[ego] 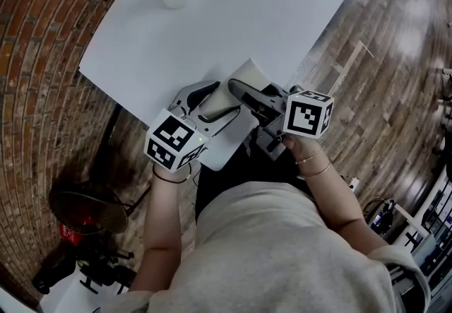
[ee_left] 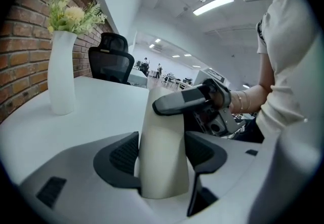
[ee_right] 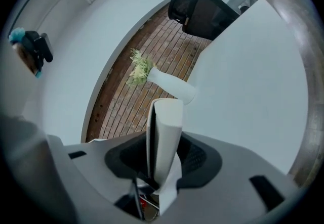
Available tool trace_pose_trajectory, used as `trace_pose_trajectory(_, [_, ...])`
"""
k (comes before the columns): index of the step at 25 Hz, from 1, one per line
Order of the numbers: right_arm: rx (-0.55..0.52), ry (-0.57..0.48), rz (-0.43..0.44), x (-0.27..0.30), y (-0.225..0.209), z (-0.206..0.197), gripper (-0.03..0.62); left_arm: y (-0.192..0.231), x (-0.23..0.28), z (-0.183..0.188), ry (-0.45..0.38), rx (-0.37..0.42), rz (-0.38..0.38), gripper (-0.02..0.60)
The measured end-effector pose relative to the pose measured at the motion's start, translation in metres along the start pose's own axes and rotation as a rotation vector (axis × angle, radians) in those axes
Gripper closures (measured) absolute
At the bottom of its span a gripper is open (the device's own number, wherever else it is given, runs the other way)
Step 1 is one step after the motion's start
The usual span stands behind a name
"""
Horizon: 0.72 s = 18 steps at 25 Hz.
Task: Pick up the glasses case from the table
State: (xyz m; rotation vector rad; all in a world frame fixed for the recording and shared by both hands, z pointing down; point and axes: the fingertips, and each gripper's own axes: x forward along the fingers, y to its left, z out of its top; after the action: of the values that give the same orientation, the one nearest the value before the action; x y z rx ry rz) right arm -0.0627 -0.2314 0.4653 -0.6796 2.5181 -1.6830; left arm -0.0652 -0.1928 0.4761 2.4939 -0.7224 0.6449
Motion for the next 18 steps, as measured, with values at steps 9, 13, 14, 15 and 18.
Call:
trace_pose_trajectory(9, [-0.103,-0.047,-0.019,-0.020,0.025,0.011,0.439,-0.017,-0.004,0.016,0.016,0.065,0.062,0.301])
trace_pose_trajectory(13, [-0.138,-0.090,-0.024,-0.034,0.033,0.028,0.439,-0.021,-0.003,0.023,0.014,0.073,0.119,0.301])
trace_pose_trajectory(14, [-0.153,-0.096,-0.021,-0.035,0.037,0.032,0.439,-0.021,-0.005,0.027,-0.004,0.068,0.131,0.301])
trace_pose_trajectory(15, [-0.172,-0.099,-0.015,-0.035,0.041,0.036,0.439,-0.020,-0.006,0.031,-0.022,0.062,0.142,0.301])
trace_pose_trajectory(18, [-0.223,-0.101,0.003,-0.033,0.053,0.043,0.439,-0.019,-0.013,0.042,-0.050,0.060,0.179,0.301])
